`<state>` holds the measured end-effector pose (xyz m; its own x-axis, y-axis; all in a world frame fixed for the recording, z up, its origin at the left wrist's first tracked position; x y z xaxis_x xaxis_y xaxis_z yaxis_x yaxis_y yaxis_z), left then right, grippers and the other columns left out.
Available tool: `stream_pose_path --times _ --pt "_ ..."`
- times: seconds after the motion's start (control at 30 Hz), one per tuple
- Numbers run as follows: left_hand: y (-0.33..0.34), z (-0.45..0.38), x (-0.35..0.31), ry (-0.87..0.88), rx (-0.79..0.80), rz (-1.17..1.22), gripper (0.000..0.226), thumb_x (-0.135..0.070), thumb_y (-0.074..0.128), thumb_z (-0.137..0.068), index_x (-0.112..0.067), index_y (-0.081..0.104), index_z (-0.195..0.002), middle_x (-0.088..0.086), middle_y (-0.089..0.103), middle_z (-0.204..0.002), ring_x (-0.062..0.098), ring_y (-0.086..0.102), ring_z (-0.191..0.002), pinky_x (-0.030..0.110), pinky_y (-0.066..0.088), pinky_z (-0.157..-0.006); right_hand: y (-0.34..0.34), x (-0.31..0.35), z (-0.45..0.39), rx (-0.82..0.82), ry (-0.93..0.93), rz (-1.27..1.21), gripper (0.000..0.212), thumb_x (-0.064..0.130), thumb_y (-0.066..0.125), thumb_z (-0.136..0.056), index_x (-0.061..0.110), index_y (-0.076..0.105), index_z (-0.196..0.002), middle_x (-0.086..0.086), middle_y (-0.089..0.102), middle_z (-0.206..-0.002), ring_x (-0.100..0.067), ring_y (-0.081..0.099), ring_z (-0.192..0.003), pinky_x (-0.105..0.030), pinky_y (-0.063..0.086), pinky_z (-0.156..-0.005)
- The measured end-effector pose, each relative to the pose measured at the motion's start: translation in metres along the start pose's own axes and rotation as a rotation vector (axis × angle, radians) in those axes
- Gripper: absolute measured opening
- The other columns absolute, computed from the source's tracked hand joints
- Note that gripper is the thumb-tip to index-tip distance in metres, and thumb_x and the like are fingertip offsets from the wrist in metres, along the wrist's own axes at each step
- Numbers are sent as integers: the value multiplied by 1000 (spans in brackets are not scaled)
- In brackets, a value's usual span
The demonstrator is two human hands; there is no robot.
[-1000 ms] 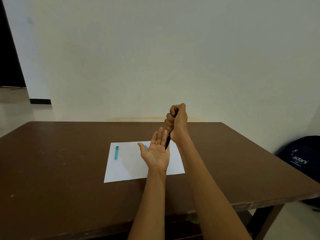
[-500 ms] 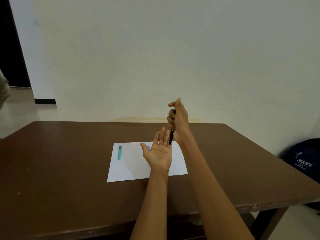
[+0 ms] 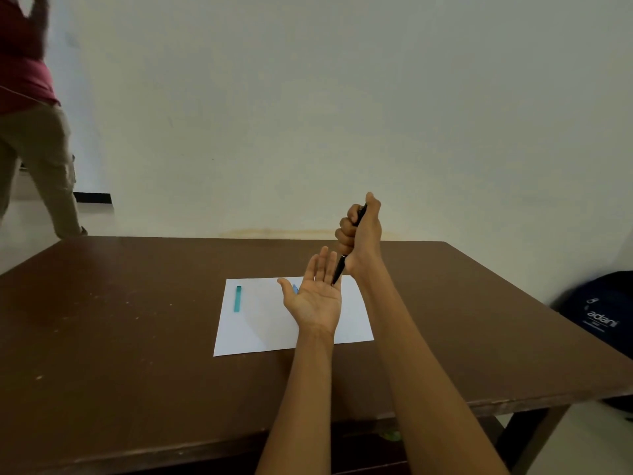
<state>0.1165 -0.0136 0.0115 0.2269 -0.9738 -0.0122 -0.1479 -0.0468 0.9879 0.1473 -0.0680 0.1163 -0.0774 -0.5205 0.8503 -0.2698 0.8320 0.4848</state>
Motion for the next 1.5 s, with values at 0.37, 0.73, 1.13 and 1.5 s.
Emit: stream_pose_path --times 0.37,0.73,1.13,1.5 --pt "5 4 -4 3 36 -44 83 -66 19 -90 -3 31 -142 18 44 -141 35 46 -126 46 31 -109 -17 -15 -4 -81 119 -139 54 56 32 -93 20 30 -53 8 22 -40 -8 13 -33 -15 12 -34" --pt "10 6 3 -48 80 -100 85 -67 21 -89 0 32 -141 19 46 -140 32 45 -128 44 31 -109 -27 -22 -11 -145 166 -209 46 42 31 -93 19 29 -54 7 18 -42 -10 11 -34 -15 11 -35" --pt "9 6 3 -52 68 -95 84 -66 21 -90 0 33 -139 19 46 -139 33 43 -130 44 29 -110 -29 -24 -13 -136 177 -191 47 44 31 -95 19 28 -55 7 20 -41 -10 12 -33 -15 12 -33" --pt "11 7 5 -68 91 -96 84 -67 20 -90 -1 32 -140 20 48 -137 33 44 -129 45 31 -108 -33 -24 -14 -145 166 -178 46 43 31 -95 19 28 -55 7 20 -41 -10 12 -33 -15 12 -33"
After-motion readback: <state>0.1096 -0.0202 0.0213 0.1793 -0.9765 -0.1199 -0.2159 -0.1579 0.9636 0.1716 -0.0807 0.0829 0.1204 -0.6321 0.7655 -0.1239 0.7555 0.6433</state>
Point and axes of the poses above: each hand's wrist, its own z-axis away from the middle knuckle, its own y-axis out of the palm, x = y × z, the point moved 6 cm from there along -z, towards the middle knuckle
